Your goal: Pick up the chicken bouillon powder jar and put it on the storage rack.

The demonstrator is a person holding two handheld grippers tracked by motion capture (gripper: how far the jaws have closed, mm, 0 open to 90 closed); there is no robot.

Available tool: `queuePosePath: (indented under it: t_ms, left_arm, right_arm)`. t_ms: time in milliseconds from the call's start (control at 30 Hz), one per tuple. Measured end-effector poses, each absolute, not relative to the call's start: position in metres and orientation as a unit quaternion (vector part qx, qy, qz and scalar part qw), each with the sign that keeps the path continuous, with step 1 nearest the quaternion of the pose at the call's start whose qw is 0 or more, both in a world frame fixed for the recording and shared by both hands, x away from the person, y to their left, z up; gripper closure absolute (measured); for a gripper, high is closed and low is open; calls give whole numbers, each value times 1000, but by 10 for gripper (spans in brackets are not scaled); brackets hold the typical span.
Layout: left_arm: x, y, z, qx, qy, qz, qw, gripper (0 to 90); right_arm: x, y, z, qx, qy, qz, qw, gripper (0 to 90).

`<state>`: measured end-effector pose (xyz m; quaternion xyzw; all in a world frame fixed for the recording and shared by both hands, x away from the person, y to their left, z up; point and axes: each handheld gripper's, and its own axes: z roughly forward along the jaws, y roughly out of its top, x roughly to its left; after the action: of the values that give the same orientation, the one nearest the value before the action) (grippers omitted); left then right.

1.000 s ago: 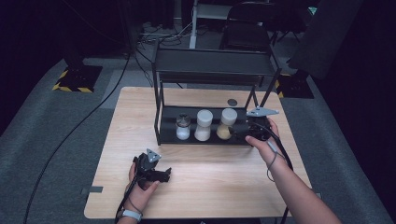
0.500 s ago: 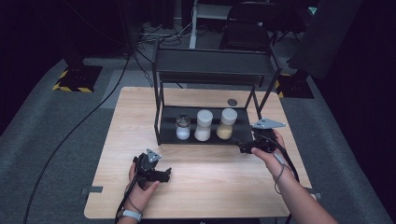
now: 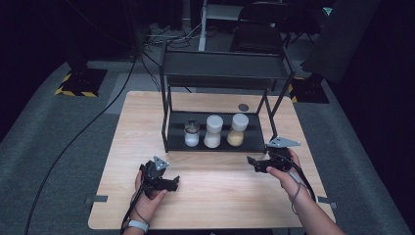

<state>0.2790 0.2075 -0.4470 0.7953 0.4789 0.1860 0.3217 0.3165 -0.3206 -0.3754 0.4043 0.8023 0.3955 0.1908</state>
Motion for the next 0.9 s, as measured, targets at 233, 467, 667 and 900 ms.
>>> queuePosePath:
  t_ms: [233,467,667,900]
  left_arm:
    - [279,208,-447,795,479,186,322,3]
    - [279,207,-447,795,479,186,322,3]
    - [279,207,-447,795,479,186,322,3]
    - [279,207,-447,795,479,186,322,3]
  right_arm:
    - [311,-325,-394,413,805,382,187,37]
    - [310,-327,-409,417,812,365,184,38]
    - [310,-328,-418,417,816,354,186,37]
    - [309,-328,-427,417,819,345,189,37]
